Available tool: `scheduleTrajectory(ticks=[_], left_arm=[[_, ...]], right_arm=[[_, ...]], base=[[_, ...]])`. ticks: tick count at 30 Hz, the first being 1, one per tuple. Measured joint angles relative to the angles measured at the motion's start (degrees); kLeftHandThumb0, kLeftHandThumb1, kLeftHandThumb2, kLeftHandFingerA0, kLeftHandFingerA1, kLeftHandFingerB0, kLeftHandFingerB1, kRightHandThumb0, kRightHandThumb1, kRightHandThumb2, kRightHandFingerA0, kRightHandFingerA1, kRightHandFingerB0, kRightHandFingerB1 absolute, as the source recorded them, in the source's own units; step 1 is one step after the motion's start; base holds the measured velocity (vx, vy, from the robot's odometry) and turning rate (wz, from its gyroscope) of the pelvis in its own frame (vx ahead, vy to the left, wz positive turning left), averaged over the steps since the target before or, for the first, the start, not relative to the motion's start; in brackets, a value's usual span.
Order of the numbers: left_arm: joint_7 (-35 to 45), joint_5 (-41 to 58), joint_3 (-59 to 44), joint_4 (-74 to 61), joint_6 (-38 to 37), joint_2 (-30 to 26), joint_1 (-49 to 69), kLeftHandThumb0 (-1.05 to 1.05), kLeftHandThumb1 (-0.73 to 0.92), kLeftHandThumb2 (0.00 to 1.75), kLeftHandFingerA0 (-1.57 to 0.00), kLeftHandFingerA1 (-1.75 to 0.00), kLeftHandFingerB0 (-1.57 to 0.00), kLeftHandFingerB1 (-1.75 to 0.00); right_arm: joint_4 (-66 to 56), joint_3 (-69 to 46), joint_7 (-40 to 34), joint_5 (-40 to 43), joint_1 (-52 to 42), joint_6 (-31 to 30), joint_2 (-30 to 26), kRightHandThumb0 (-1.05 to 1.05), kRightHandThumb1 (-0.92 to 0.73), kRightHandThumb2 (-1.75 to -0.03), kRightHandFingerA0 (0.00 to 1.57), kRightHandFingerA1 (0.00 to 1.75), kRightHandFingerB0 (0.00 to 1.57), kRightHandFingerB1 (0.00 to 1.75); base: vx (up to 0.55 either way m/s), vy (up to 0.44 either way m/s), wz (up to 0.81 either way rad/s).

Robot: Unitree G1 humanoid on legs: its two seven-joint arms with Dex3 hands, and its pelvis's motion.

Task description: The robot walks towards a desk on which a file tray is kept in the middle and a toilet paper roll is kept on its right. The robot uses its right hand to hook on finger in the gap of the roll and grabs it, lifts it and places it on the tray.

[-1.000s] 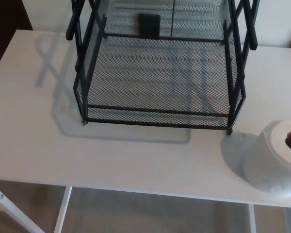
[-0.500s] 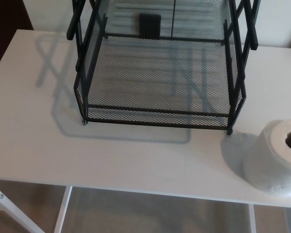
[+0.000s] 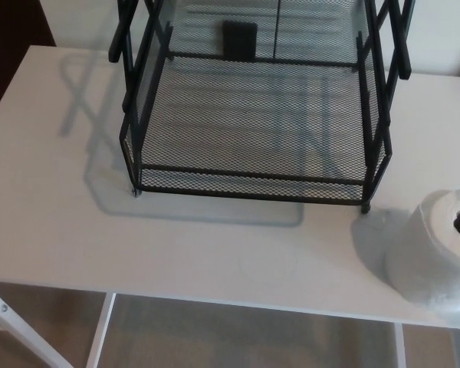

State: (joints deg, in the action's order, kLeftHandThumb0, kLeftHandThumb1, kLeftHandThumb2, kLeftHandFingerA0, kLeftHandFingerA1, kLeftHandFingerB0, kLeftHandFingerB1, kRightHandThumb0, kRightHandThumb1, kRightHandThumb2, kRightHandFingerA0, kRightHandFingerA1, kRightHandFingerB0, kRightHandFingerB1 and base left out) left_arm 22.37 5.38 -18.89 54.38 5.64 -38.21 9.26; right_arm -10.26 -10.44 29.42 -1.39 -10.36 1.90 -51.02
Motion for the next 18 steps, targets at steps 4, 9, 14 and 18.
scheduleTrajectory(ticks=[4, 9, 14, 18], left_arm=[[-0.05, 0.02, -0.03, 0.18, 0.01, -0.02, -0.01, -0.67, 0.92, 0.67, -0.46, -0.41, -0.26, -0.33], [-0.42, 0.01, 0.03, 0.21, 0.32, -0.06, -0.04, -0.67, 0.92, 0.67, -0.45, -0.41, -0.25, -0.34], [-0.44, 0.00, 0.04, -0.67, 0.73, -0.20, 0.31, -0.67, 0.92, 0.68, -0.45, -0.40, -0.25, -0.33], [-0.44, -0.01, 0.10, -0.82, 0.77, -0.40, 0.27, -0.67, 0.92, 0.68, -0.44, -0.41, -0.25, -0.34]], right_arm=[[-0.49, 3.12, 1.09, -3.13, -0.14, -0.76, -1.93, -0.65, -0.51, -0.56, 0.21, 0.42, 0.27, 0.32], [-0.53, 4.00, 1.15, -6.86, -0.18, -0.77, -3.36, -0.69, -0.43, -0.76, 0.15, 0.48, 0.21, 0.42], [-0.89, 4.01, 1.29, -9.01, -0.03, -0.78, -3.73, -0.67, -0.53, -0.57, 0.19, 0.38, 0.26, 0.34], [-1.55, 4.01, 1.67, -9.89, 0.24, -0.80, -3.72, -0.68, -0.53, -0.57, 0.21, 0.39, 0.27, 0.34]], base=[[0.00, 0.000, 0.00], [0.00, 0.000, 0.00], [0.00, 0.000, 0.00], [0.00, 0.000, 0.00]])
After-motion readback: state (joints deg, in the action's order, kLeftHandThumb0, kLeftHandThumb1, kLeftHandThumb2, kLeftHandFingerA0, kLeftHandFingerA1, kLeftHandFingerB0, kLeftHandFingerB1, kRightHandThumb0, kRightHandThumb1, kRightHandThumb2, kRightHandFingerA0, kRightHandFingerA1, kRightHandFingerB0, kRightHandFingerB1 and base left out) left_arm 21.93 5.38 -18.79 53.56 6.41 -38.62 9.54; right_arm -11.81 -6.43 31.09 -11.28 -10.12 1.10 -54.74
